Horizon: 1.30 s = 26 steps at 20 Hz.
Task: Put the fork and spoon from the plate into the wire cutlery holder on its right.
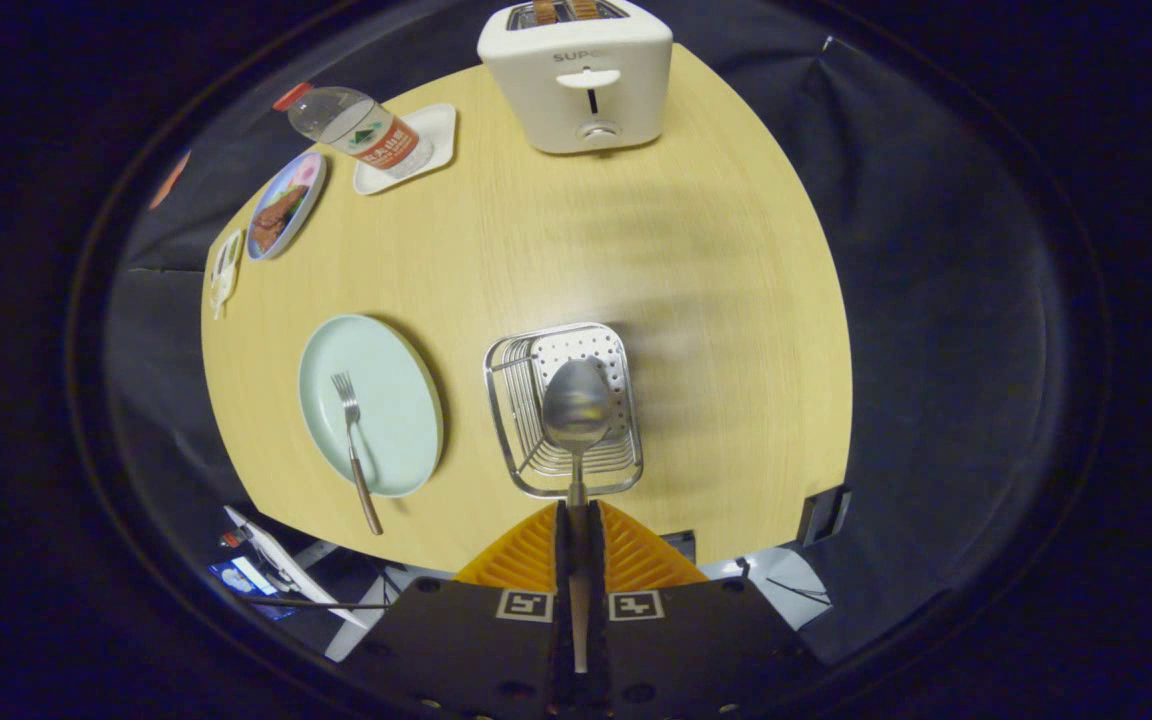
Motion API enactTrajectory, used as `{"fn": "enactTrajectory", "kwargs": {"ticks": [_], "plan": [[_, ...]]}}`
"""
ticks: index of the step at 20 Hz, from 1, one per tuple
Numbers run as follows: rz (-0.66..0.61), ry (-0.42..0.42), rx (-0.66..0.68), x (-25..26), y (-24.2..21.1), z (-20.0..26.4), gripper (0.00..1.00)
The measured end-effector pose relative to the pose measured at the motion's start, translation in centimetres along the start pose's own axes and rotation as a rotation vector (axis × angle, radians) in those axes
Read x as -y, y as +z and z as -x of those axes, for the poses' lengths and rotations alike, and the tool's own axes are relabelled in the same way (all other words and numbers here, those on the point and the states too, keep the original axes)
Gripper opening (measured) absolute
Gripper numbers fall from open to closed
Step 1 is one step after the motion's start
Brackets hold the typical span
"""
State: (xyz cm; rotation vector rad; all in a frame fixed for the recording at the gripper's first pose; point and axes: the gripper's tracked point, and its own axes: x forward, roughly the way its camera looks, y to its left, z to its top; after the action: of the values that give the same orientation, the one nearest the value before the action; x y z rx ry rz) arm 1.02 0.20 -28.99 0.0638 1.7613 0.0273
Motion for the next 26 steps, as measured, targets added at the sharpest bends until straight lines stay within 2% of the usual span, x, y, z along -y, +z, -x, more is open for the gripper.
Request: {"fn": "enactTrajectory", "kwargs": {"ticks": [2, 3, 4, 5, 7, 9, 11, 15, 19, 22, 26], "plan": [[-0.003, 0.025, 0.015, -0.3, 0.4, -0.3, 0.05], [-0.008, 0.026, 0.030, -0.2, 0.8, -0.3, 0.11], [-0.012, 0.039, 0.046, -0.5, 1.1, -0.3, 0.12], [-0.013, 0.040, 0.062, -0.5, 0.9, 0.2, 0.29], [-0.011, 0.058, 0.112, -0.8, 1.2, 0.8, 0.50], [0.013, 0.051, 0.192, -0.8, 1.7, 1.9, 0.79], [0.061, 0.032, 0.310, -1.1, 2.4, 3.4, 0.91], [0.146, 0.013, 0.541, -3.2, 2.5, 7.0, 0.97], [0.209, 0.037, 0.666, -8.1, 0.6, 8.2, 0.97], [0.257, 0.063, 0.706, -12.9, -0.7, 6.4, 0.97], [0.287, 0.112, 0.670, -19.1, -3.4, 1.2, 0.97]]}}
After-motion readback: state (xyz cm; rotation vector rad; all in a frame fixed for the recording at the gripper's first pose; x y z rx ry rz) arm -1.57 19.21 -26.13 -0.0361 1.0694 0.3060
